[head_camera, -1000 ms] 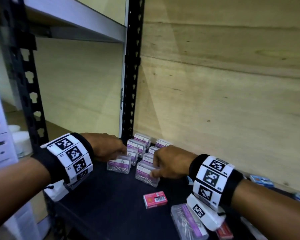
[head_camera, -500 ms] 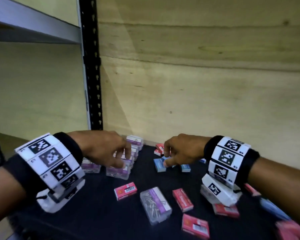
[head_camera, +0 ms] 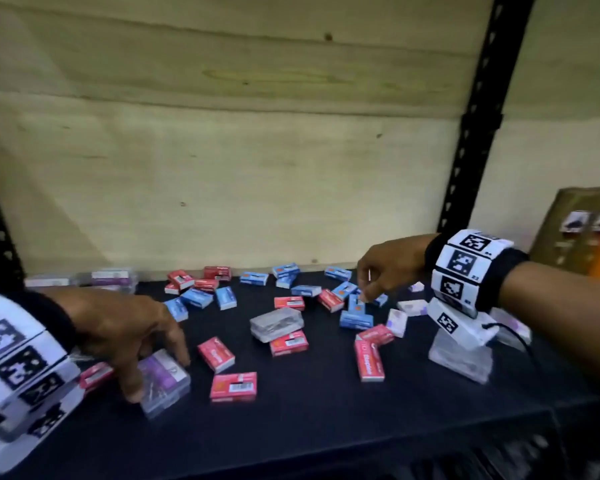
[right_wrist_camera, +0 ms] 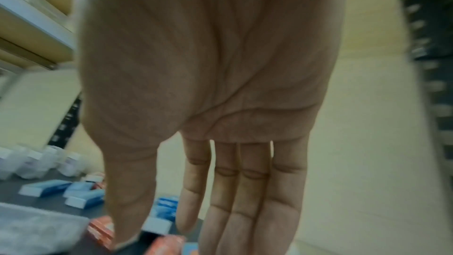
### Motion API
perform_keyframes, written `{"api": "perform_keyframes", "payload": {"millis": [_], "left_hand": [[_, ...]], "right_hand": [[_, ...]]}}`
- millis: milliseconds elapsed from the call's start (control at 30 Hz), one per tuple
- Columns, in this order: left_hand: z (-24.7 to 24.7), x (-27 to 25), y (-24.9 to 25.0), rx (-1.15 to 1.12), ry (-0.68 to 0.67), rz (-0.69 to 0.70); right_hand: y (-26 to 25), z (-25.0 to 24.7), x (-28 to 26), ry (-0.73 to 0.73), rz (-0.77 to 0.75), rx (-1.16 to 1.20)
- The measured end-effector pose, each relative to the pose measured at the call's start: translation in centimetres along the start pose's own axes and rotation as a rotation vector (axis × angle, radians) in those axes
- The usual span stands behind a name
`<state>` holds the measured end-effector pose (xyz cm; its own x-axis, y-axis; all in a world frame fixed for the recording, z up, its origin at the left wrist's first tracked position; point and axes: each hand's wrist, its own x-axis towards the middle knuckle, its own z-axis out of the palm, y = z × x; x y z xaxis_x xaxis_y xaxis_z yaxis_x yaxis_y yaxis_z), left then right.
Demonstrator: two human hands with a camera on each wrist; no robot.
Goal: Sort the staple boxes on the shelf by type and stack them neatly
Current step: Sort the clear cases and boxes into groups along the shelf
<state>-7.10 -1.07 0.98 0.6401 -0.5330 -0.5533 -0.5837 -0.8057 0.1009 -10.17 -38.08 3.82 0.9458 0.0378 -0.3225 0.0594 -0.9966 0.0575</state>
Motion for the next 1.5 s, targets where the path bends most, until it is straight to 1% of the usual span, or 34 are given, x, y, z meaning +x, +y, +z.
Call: {"api": "perform_keyframes", "payload": {"millis": [167, 333, 433, 533, 667, 733, 800, 867, 967, 1033, 1200, 1267, 1400, 1500], "left_hand": [[-0.2, 0.8, 0.4, -0.009, -0.034, 0.018], [-0.1, 1.3, 0.2, -0.072, -0.042, 0.005], [-0.1, 1.3, 0.7, -0.106, -0.015, 0.002], [-0.2, 1.2, 0.9, -0.064, -0.004, -0.059], [-0.2, 1.1, 0.8, -0.017, -0.027, -0.064], [-0.1, 0.9, 1.0, 0.000, -0.029, -0.064], [0.0, 0.9, 1.2, -0.006, -0.009, -0.080], [0.2, 1.0, 1.0, -0.037, 0.012, -0.094], [0.2, 0.9, 0.8, -0.107, 0.009, -0.063], [0.0, 0.7, 0.8, -0.148, 0.016, -0.042], [-0.5, 0.7, 0.8, -0.184, 0.075, 0.004], [-0.5, 0.7, 0.6, -0.203, 0.118, 0.020], [-0.7, 0.5, 0.4, -0.243, 0.183, 0.023], [-0.7, 0.1, 0.2, -0.225, 0.224, 0.015]], "right_hand": [[4.3, 1.3, -3.8, -0.100, 0.144, 0.047], [6.6, 2.9, -5.6, -0.191, 0.233, 0.088], [7.1, 3.9, -5.8, -0.232, 0.241, 0.071], [6.7, 4.5, -5.9, -0.297, 0.232, 0.044], [5.9, 4.9, -5.4, -0.304, 0.229, -0.081], [5.6, 5.0, -5.2, -0.301, 0.239, -0.087], [5.6, 4.8, -5.3, -0.264, 0.261, 0.001], [5.5, 4.2, -5.5, -0.204, 0.273, 0.139], [4.9, 3.1, -5.8, -0.127, 0.269, 0.404], [4.2, 2.4, -5.8, -0.121, 0.230, 0.518], [2.3, 1.9, -4.7, -0.081, 0.143, 0.601], [1.4, 1.7, -4.1, -0.096, 0.103, 0.651], [-0.4, 1.4, -3.1, -0.092, 0.083, 0.769], [-1.6, 1.2, -2.2, -0.078, 0.027, 0.753]]}}
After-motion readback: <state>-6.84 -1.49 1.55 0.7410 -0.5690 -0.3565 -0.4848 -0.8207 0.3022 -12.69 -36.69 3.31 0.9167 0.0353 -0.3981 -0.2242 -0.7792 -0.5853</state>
